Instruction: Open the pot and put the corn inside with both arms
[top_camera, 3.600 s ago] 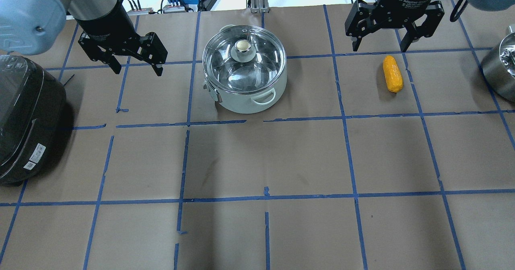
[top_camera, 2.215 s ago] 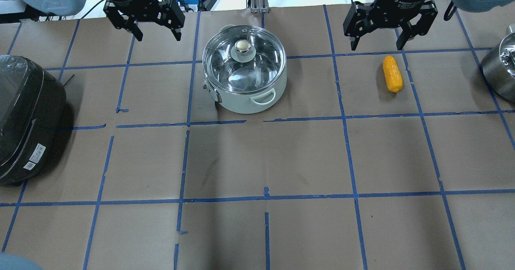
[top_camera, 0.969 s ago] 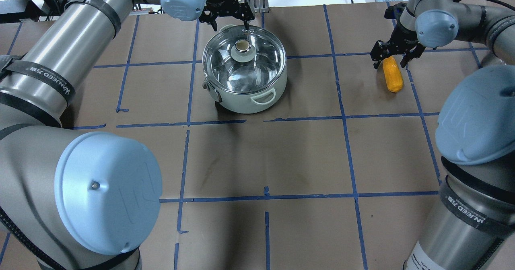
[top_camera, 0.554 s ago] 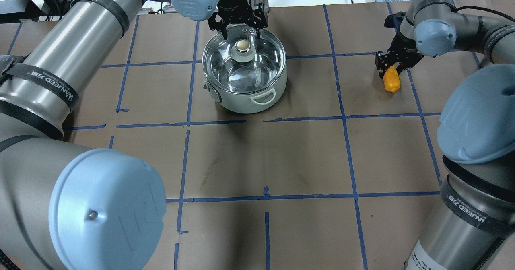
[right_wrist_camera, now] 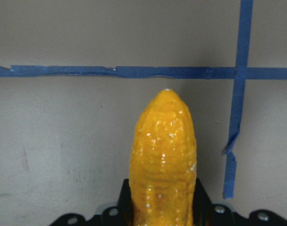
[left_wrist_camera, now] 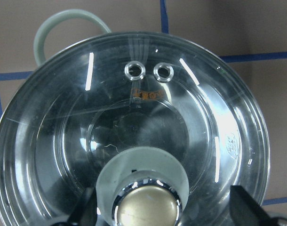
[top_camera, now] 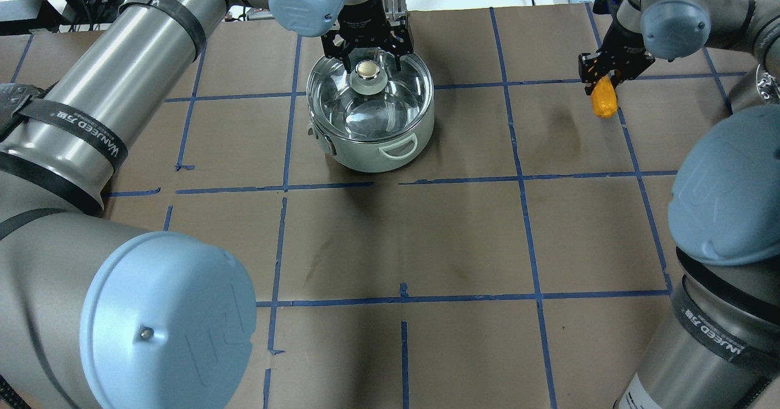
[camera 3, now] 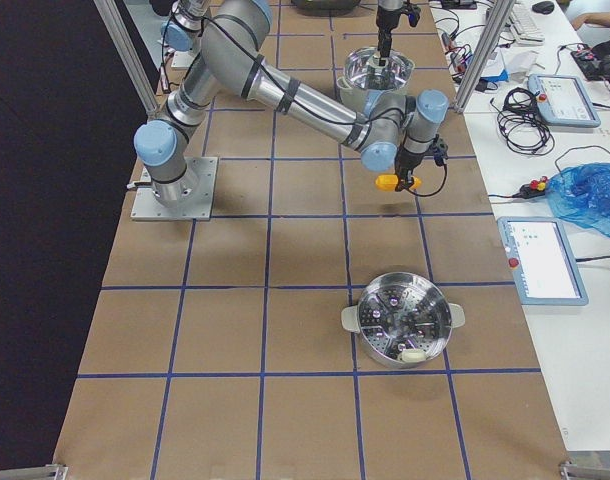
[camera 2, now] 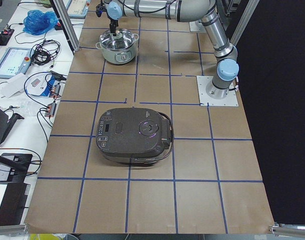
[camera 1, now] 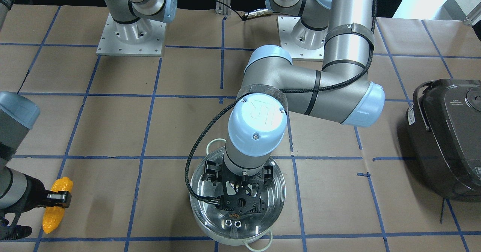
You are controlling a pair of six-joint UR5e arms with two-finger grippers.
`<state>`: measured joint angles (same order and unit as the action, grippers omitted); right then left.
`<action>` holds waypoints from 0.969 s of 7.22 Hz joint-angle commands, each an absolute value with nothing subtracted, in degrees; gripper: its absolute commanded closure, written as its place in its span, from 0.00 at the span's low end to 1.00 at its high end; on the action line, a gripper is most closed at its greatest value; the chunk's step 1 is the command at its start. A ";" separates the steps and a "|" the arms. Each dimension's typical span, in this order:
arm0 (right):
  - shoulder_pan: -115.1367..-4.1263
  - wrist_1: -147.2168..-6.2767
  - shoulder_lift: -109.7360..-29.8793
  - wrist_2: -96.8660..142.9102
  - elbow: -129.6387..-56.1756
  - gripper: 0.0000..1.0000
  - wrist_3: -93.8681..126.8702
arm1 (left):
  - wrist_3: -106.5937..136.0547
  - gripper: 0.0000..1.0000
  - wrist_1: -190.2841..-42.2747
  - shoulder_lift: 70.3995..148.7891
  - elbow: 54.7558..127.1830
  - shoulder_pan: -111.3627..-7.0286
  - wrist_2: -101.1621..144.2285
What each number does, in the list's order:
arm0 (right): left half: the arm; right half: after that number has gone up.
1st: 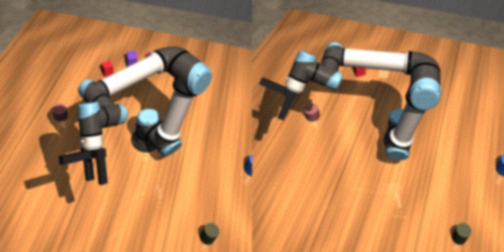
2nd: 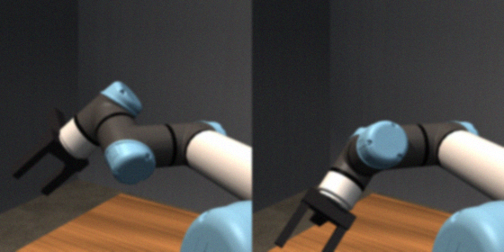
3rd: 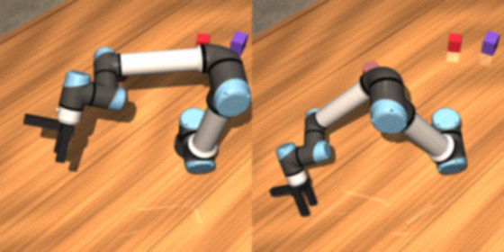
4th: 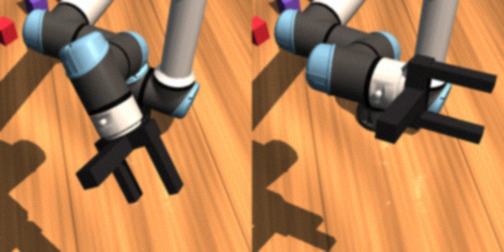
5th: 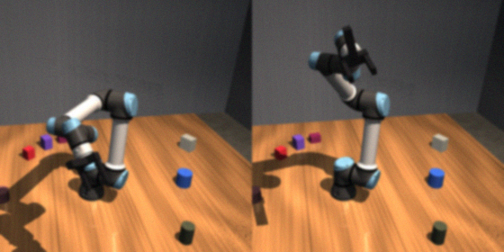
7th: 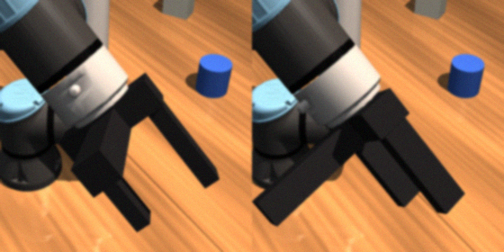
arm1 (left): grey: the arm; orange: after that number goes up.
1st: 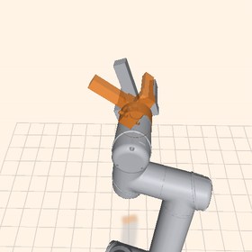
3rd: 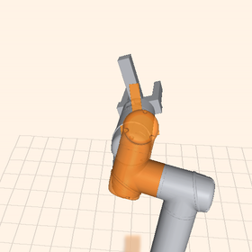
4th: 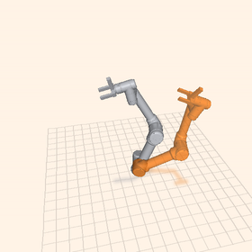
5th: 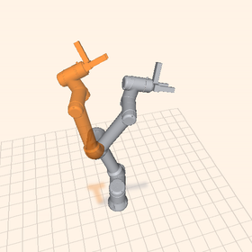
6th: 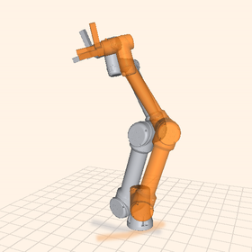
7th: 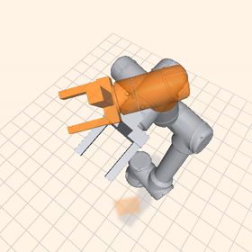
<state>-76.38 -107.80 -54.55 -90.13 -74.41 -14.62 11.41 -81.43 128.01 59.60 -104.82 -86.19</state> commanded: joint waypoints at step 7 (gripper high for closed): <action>-91.05 -89.82 -74.44 -90.18 -74.62 0.93 -5.01 | 11.69 0.99 -84.70 126.22 58.29 -104.59 -86.40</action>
<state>-90.21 -89.64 -73.78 -90.06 -74.16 -5.52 11.69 -82.31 127.17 59.48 -104.74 -86.35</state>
